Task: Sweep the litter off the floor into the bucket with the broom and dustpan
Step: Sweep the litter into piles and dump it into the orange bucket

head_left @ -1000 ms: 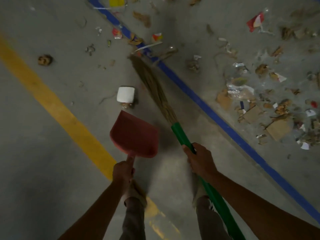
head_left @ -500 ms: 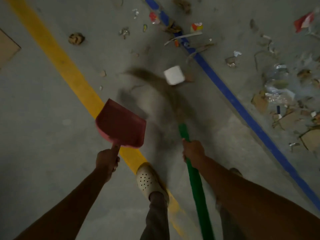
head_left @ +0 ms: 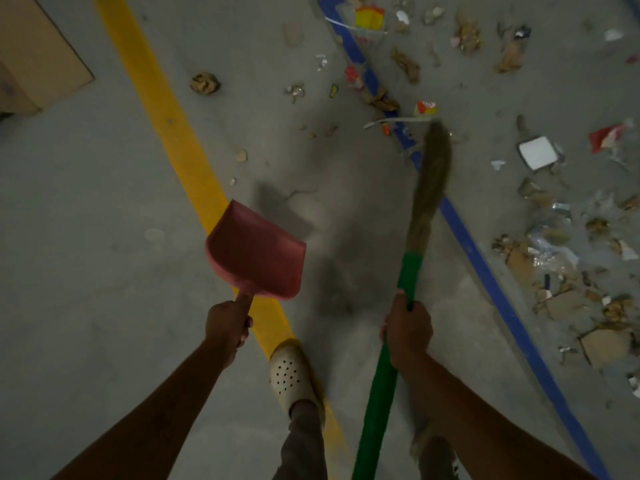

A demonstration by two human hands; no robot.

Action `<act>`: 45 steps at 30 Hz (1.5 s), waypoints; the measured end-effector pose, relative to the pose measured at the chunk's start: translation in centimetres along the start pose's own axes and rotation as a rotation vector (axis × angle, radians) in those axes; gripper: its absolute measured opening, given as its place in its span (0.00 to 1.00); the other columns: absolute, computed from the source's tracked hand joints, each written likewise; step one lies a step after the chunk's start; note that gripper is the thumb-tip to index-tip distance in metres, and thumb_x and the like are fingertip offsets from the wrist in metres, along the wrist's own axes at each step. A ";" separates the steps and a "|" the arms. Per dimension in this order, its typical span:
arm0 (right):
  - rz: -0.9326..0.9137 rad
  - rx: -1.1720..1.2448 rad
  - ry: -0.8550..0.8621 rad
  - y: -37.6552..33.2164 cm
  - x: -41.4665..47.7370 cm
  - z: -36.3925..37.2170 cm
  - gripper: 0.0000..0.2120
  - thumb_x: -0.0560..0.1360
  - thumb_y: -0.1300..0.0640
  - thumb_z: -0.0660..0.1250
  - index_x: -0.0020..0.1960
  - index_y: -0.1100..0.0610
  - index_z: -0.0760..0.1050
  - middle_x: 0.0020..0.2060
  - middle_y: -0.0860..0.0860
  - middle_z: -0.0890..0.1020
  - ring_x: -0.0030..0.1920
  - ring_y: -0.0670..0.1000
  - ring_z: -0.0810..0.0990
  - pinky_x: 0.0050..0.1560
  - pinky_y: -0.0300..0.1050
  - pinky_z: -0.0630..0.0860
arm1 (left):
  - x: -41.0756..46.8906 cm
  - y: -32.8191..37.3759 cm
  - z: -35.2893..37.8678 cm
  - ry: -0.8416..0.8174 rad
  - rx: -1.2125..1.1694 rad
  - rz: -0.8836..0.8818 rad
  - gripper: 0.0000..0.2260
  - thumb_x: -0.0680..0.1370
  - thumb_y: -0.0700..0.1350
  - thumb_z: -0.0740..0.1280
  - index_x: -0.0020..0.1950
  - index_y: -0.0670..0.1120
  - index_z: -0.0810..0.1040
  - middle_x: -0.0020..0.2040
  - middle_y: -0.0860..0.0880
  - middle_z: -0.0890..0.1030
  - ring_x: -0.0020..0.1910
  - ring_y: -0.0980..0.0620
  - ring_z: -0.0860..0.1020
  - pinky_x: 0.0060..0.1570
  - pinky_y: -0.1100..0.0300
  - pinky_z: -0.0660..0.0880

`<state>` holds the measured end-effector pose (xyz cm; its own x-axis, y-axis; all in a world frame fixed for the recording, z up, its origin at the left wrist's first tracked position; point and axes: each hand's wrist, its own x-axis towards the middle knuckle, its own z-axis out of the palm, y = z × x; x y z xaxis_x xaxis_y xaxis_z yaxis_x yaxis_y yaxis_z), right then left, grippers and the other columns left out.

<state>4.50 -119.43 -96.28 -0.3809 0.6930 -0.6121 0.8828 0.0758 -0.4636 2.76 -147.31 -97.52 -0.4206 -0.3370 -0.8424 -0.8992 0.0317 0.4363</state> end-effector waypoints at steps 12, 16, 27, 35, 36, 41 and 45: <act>-0.518 -0.680 -0.594 -6.2 -6.6 14.1 0.20 0.78 0.40 0.65 0.51 0.59 0.77 0.42 0.57 0.83 0.43 0.59 0.82 0.40 0.51 0.77 | 2.9 -2.2 -9.7 0.166 -0.102 -0.073 0.24 0.79 0.60 0.68 0.39 0.39 0.74 0.33 0.40 0.75 0.22 0.51 0.65 0.23 0.64 0.59; -0.272 -0.610 -0.622 -5.2 -4.9 17.4 0.23 0.77 0.40 0.67 0.49 0.62 0.78 0.40 0.60 0.84 0.35 0.57 0.81 0.40 0.56 0.82 | 3.6 -2.2 -11.6 0.168 -0.101 -0.095 0.27 0.75 0.66 0.69 0.37 0.41 0.73 0.30 0.43 0.75 0.22 0.51 0.65 0.23 0.64 0.59; 0.169 -0.011 -0.006 -6.4 -2.6 13.5 0.26 0.81 0.42 0.62 0.61 0.66 0.77 0.52 0.62 0.83 0.50 0.63 0.83 0.51 0.58 0.81 | 4.6 0.2 -13.8 0.162 -0.126 -0.089 0.27 0.74 0.67 0.70 0.36 0.42 0.72 0.29 0.44 0.75 0.20 0.52 0.65 0.23 0.64 0.59; -0.092 0.084 -0.189 -11.3 -4.2 14.4 0.19 0.82 0.46 0.63 0.48 0.63 0.76 0.33 0.59 0.81 0.24 0.53 0.76 0.28 0.46 0.74 | 5.4 4.5 -11.8 0.157 -0.077 -0.065 0.27 0.75 0.66 0.69 0.38 0.41 0.73 0.29 0.43 0.75 0.21 0.52 0.65 0.24 0.64 0.60; -0.111 0.065 -0.227 -12.0 -4.1 14.6 0.19 0.82 0.46 0.64 0.46 0.62 0.76 0.32 0.57 0.80 0.23 0.52 0.76 0.28 0.46 0.73 | 5.4 5.5 -11.2 0.154 -0.080 -0.069 0.27 0.75 0.65 0.69 0.38 0.41 0.73 0.29 0.43 0.75 0.21 0.52 0.65 0.24 0.64 0.60; -0.226 0.048 -0.367 -17.6 -3.7 14.7 0.17 0.81 0.46 0.66 0.39 0.56 0.73 0.30 0.54 0.80 0.25 0.51 0.77 0.29 0.48 0.77 | 6.3 13.0 -9.3 0.169 -0.090 -0.078 0.25 0.76 0.64 0.70 0.39 0.41 0.75 0.31 0.44 0.75 0.21 0.52 0.65 0.23 0.64 0.60; -0.293 -0.004 -0.465 -23.2 -1.9 14.0 0.18 0.81 0.46 0.66 0.39 0.57 0.73 0.30 0.54 0.79 0.22 0.48 0.75 0.24 0.42 0.74 | 7.8 19.7 -8.4 0.172 -0.070 -0.027 0.25 0.76 0.64 0.70 0.42 0.40 0.77 0.33 0.43 0.76 0.22 0.52 0.67 0.22 0.63 0.61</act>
<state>-19.06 -132.57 -93.35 -0.6913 0.2529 -0.6768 0.7224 0.2215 -0.6551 -17.25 -157.18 -92.87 -0.3644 -0.4928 -0.7902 -0.8968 -0.0430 0.4404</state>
